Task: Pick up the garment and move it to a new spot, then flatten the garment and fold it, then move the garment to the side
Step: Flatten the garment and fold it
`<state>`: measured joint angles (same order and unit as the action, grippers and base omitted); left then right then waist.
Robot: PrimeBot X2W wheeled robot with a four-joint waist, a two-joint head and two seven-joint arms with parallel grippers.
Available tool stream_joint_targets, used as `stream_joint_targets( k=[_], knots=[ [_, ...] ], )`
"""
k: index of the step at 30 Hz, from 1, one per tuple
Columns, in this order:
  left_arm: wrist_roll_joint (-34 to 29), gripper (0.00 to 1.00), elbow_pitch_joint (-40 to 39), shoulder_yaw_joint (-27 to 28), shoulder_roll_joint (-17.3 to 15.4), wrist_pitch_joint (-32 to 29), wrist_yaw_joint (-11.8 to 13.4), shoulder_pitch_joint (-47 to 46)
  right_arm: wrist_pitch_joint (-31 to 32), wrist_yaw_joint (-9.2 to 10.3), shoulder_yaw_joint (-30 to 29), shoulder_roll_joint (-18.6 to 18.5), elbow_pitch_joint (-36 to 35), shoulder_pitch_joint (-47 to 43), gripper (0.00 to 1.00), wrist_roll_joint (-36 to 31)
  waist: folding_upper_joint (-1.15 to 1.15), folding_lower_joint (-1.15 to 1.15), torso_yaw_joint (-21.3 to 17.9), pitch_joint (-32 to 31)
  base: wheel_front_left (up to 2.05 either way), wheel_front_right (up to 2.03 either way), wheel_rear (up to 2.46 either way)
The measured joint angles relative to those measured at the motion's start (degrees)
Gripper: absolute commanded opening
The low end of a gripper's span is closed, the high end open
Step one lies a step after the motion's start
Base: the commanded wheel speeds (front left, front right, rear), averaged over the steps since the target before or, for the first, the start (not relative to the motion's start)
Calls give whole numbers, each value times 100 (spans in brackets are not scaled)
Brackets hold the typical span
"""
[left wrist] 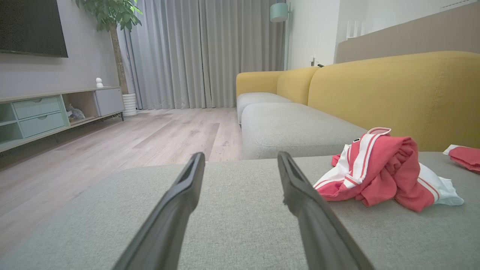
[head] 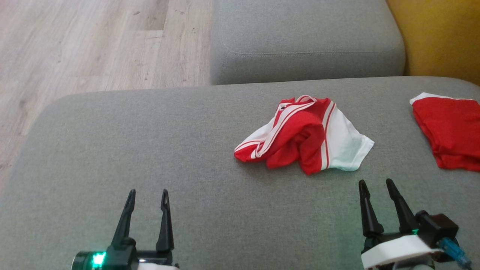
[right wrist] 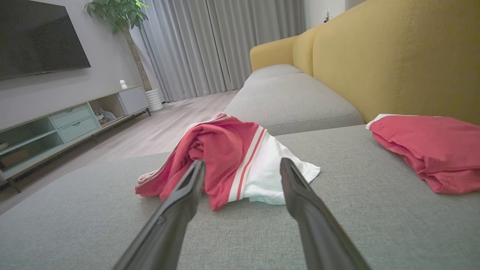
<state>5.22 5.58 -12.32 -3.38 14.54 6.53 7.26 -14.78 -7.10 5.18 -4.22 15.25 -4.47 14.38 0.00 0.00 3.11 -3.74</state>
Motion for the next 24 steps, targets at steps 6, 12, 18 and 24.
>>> stream_joint_targets(
  k=[6, 12, 18, 24],
  knots=[
    [-25, 100, 71, 55, 9, 0, -5, -1, 0, 0, 3, 1, -3, -65, 100, -2, 0, 0, -36, -10, 0, 0, 0],
    [-25, 100, 119, 71, 11, 0, -8, 1, 0, 0, 14, 1, -3, -109, 100, -24, 0, 0, -45, -19, 0, 0, 0],
    [-25, 100, 172, 73, 13, 0, -66, 3, 0, 0, 37, 1, -4, -109, 100, -24, 0, 0, -55, -1, 0, 0, 0],
    [-140, 100, 446, -76, 12, 0, -261, -37, 0, 0, 127, -10, -18, -102, 100, -24, 0, 0, -113, 148, 0, 0, 0]
  ],
)
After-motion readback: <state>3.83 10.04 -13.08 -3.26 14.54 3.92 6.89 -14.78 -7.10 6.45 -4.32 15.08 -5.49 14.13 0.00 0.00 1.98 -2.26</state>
